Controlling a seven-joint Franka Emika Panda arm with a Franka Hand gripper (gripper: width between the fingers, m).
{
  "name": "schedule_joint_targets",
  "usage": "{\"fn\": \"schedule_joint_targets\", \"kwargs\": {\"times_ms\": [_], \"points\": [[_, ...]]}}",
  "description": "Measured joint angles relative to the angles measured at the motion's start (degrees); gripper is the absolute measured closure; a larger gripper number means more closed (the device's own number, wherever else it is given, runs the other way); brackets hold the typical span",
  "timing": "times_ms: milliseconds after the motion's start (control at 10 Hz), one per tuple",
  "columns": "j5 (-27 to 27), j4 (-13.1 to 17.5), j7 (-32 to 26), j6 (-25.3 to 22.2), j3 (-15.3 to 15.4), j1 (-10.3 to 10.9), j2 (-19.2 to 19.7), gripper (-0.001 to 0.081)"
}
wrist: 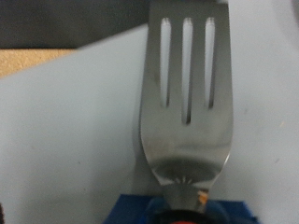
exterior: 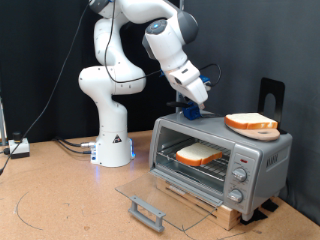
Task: Make a piece of toast with the oven
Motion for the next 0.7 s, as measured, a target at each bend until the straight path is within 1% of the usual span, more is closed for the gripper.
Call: {"fn": "schedule_joint_targets", "kwargs": {"times_ms": [200, 300, 500, 600, 700], "points": [[-0.03, 0.8, -0.95, -4.23, -3.82, 0.35, -3.86, 0.0002], [-0.07, 0.64, -0.92, -5.74, -4.76, 0.35, -5.91, -0.0003], [-0.65, 0.92, -1.31, -5.46, -4.61, -0.06, -5.65, -0.0003], [-2.82, 1.31, -2.24, -5.44, -5.14, -0.96, -5.33, -0.0003], [-5.34, 1.92, -3.04, -5.49, -6.2, -2.33, -4.63, -0.0003]]}}
